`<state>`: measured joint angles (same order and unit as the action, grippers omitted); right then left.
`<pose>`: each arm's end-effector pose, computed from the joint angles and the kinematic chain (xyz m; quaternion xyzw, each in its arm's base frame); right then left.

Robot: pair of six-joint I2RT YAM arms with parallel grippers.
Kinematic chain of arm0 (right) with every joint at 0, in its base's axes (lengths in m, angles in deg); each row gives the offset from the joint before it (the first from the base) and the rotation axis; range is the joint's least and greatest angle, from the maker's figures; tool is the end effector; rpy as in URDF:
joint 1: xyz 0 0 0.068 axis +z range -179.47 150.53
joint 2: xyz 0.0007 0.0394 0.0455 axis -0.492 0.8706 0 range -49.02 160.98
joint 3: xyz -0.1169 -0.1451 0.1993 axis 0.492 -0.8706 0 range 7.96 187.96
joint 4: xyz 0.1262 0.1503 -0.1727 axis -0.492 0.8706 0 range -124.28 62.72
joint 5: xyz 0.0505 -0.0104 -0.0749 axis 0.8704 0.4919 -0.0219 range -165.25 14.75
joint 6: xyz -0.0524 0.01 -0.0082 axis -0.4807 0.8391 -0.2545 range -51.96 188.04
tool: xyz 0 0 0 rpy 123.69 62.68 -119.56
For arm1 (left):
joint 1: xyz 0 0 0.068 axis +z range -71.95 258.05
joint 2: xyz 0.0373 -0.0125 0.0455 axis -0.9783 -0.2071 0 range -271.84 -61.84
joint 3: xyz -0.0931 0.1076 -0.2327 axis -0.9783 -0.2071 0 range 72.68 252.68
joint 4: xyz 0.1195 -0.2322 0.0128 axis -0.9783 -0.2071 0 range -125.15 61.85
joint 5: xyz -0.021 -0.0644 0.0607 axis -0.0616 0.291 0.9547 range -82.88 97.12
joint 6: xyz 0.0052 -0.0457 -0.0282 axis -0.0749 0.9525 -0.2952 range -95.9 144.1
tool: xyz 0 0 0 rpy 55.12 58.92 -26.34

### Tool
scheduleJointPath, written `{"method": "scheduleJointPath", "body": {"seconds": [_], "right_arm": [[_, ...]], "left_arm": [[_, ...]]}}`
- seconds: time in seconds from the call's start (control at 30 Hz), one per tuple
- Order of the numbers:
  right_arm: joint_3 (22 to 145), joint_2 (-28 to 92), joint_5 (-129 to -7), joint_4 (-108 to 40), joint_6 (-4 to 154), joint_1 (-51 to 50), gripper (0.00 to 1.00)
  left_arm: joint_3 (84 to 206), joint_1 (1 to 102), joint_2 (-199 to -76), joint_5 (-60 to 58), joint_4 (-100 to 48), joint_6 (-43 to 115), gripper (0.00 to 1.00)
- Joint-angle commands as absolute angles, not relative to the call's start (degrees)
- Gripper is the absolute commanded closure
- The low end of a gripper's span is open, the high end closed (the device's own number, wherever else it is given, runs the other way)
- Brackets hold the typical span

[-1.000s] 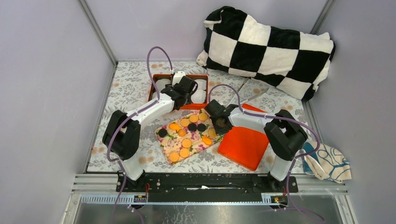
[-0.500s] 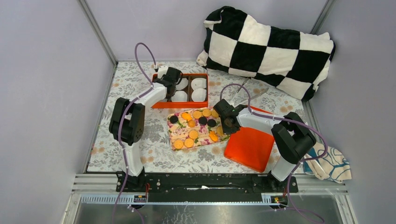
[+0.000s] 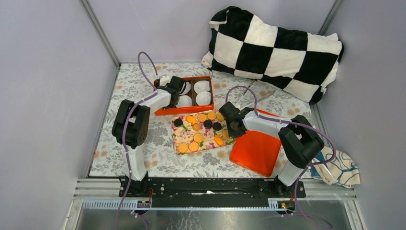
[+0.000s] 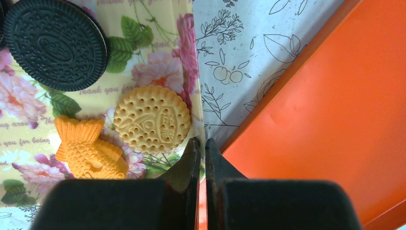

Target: Pack the cookies

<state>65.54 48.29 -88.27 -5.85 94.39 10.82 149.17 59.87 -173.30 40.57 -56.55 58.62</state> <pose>0.2499 0.2013 0.1640 -0.0971 0.9710 0.0103 0.2184 0.3844 -0.1055 0.1751 -0.1981 0.9131 0.1531 0.3219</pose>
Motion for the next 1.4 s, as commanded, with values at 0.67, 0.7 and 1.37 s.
{"method": "scheduleJointPath", "body": {"seconds": [0.67,0.7,1.37], "right_arm": [[83.21,62.35,-91.17,-1.53,90.77,6.17,1.0],[84.62,63.24,-91.2,-1.35,90.39,6.14,1.0],[103.66,75.17,-90.88,0.08,86.67,5.51,1.0]], "left_arm": [[119.37,48.26,-148.42,30.33,-61.47,72.43,1.0],[118.5,47.18,-148.06,29.18,-60.99,73.09,1.0],[117.32,35.92,-150.79,22.34,-57.32,77.42,1.0]]}}
